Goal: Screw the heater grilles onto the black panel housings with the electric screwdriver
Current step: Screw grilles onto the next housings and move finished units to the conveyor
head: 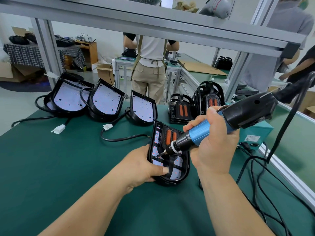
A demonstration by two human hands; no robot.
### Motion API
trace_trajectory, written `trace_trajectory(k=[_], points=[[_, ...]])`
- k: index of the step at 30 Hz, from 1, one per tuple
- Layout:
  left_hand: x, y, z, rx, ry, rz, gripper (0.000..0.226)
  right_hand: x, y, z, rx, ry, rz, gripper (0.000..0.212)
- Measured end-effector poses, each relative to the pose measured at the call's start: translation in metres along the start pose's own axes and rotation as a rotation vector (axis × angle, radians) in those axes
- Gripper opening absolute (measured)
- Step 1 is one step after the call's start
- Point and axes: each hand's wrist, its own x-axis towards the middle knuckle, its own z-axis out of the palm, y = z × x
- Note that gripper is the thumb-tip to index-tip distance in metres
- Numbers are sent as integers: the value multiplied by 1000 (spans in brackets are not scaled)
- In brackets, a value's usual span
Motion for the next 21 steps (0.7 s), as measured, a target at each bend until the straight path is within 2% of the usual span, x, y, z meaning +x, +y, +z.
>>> trace_trajectory(k=[4,21], points=[[2,-2,-1,6,7,-19,36,1,2,1,-18,21,-1,12],[5,-1,-2,9,6,-41,37,4,5,4,-52,-18,15,20]])
